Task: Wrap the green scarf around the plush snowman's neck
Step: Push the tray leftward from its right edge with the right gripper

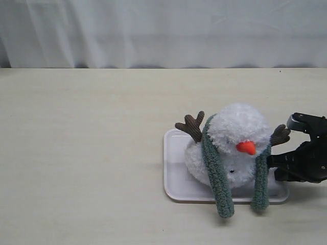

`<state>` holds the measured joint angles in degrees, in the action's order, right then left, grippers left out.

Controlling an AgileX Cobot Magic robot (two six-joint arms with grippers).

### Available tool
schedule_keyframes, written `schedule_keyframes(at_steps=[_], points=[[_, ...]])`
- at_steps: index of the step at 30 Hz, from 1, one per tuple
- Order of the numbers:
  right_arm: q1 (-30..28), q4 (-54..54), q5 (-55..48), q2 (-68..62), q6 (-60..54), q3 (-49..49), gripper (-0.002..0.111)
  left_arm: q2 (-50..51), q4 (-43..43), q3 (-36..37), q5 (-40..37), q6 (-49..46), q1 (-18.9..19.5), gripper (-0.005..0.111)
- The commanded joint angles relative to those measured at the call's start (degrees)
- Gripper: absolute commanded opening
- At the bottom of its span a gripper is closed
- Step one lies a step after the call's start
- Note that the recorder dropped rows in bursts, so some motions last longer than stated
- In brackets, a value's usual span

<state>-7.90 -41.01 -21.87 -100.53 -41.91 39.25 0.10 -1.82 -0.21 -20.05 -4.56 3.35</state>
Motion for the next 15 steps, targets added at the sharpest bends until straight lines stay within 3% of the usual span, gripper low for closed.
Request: schedule_keyframes(at_steps=[1,15], points=[[3.3,-0.5,0.6,-1.1,-1.0,-0.2,0.027,-0.1,-0.2,0.2,1.0,0.1,-0.3,0.000],[11.5,-7.6,7.8,-3.3,-1.1,0.0,0.027,-0.1,-0.4,0.2,1.0,0.1,-0.3,0.000]])
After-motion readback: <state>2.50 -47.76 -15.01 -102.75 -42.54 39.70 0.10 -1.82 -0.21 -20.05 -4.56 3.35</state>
